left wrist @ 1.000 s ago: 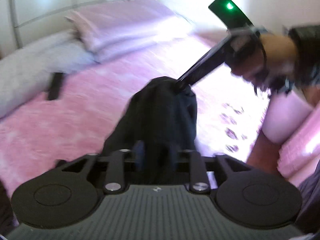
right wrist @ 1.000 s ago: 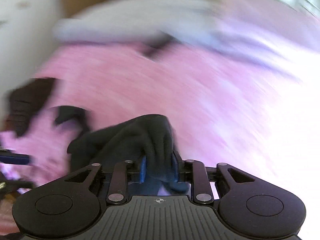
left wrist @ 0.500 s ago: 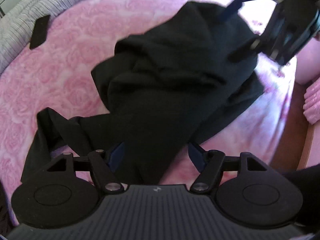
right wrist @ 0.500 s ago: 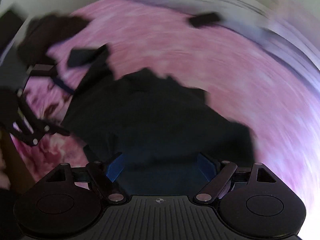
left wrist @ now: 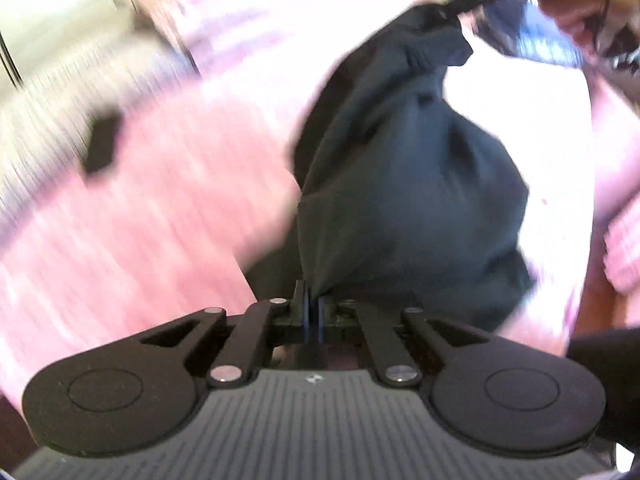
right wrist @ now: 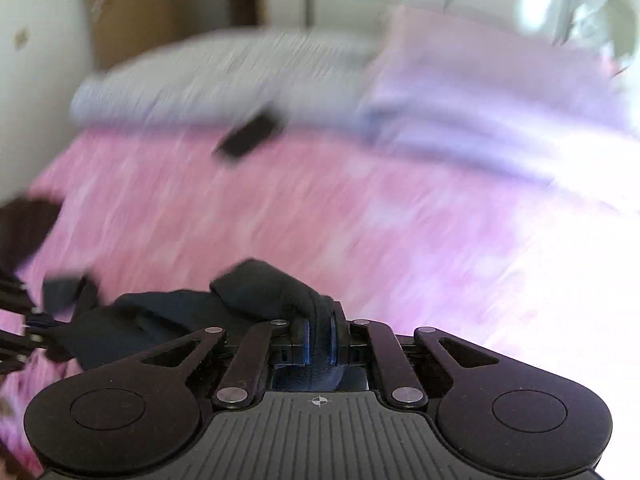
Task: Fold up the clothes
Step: 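Lift the dark green sweater off the pile with both grippers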
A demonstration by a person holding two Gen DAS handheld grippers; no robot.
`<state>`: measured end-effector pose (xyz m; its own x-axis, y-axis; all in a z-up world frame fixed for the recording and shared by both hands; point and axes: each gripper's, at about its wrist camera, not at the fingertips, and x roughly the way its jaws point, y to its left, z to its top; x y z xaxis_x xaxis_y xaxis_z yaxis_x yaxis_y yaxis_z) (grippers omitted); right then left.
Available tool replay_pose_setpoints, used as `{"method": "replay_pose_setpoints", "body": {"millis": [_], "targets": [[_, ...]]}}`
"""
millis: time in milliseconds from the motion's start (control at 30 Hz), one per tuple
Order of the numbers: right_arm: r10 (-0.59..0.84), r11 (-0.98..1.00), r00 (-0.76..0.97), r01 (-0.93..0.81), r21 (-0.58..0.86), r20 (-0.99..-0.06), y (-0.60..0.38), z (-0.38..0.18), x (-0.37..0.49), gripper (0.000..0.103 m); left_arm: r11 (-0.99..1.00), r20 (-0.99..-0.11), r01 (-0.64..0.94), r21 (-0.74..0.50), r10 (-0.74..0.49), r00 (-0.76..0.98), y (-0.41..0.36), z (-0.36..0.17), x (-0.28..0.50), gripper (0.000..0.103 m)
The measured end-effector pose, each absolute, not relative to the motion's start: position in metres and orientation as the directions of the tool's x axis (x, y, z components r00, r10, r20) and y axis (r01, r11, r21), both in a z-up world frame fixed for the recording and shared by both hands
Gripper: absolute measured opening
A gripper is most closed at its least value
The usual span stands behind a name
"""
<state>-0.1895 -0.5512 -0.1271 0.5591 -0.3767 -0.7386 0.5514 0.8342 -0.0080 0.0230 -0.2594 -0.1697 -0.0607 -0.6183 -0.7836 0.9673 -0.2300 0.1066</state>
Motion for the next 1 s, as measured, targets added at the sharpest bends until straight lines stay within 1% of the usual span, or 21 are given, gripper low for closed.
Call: {"method": "replay_pose_setpoints", "body": {"millis": [100,233,367,500,567,633,700,733,767,800,833,867,900,933,1000], "targets": [[-0.480,0.800,0.597,0.598,-0.041,-0.643,-0.583,-0.074,-0.203,0.006,-0.222,-0.711,0.961,0.165,-0.703,-0.040,-0.282,-0.116,0.019,0.002],[-0.525,0.793,0.656,0.608,-0.033,-0.542,-0.615,-0.034,-0.224,0.006,-0.240,-0.646,0.956,0.168,-0.759,-0.077,-0.290,-0.062,-0.028,0.002],[-0.489,0.822,0.721,0.569,0.016,-0.491,-0.659,-0.014,-0.249,0.006,-0.247,-0.632,0.957,0.152,-0.769,-0.098,-0.303,-0.046,-0.105,0.002],[-0.482,0.845,0.754,0.534,-0.012,-0.447,-0.698,0.012,-0.284,0.006,-0.229,-0.639,0.963,0.142,-0.764,-0.088,-0.339,-0.049,-0.161,0.001],[-0.490,0.841,0.745,0.541,-0.019,-0.453,-0.719,0.015,-0.304,0.006,-0.258,-0.642,0.959,0.119,-0.757,-0.124,-0.356,-0.049,-0.186,0.001],[-0.490,0.833,0.732,0.553,-0.007,-0.474,-0.739,0.011,-0.322,0.006,-0.331,-0.643,0.940,0.077,-0.738,-0.207,-0.372,-0.055,-0.221,0.001],[-0.478,0.832,0.706,0.555,-0.010,-0.523,-0.758,-0.003,-0.335,0.006,-0.400,-0.645,0.916,0.026,-0.707,-0.290,-0.388,-0.065,-0.256,0.002],[-0.469,0.829,0.688,0.559,-0.007,-0.553,-0.765,-0.012,-0.340,0.007,-0.426,-0.663,0.905,-0.010,-0.674,-0.325,-0.398,-0.075,-0.271,0.007],[-0.469,0.817,0.647,0.576,-0.019,-0.601,-0.773,-0.023,-0.344,0.007,-0.449,-0.687,0.892,-0.050,-0.633,-0.357,-0.409,-0.086,-0.285,0.010],[-0.484,0.800,0.592,0.598,-0.052,-0.644,-0.779,-0.038,-0.348,0.013,-0.467,-0.699,0.882,-0.072,-0.607,-0.378,-0.416,-0.095,-0.294,0.013],[-0.506,0.782,0.560,0.618,-0.076,-0.656,-0.779,-0.049,-0.358,0.030,-0.474,-0.705,0.877,-0.084,-0.594,-0.389,-0.417,-0.101,-0.298,0.020],[-0.527,0.764,0.529,0.637,-0.100,-0.665,-0.779,-0.059,-0.368,0.042,-0.466,-0.715,0.879,-0.100,-0.581,-0.389,-0.419,-0.108,-0.295,0.026],[-0.539,0.747,0.511,0.657,-0.100,-0.670,-0.776,-0.066,-0.378,0.066,-0.452,-0.727,0.884,-0.117,-0.568,-0.386,-0.421,-0.115,-0.289,0.031],[-0.545,0.729,0.494,0.678,-0.092,-0.677,-0.773,-0.072,-0.391,0.075,-0.440,-0.740,0.889,-0.125,-0.556,-0.379,-0.424,-0.123,-0.279,0.031],[-0.534,0.690,0.460,0.722,-0.052,-0.710,-0.767,-0.089,-0.417,0.075,-0.418,-0.767,0.900,-0.120,-0.536,-0.352,-0.432,-0.140,-0.256,0.032]]}}
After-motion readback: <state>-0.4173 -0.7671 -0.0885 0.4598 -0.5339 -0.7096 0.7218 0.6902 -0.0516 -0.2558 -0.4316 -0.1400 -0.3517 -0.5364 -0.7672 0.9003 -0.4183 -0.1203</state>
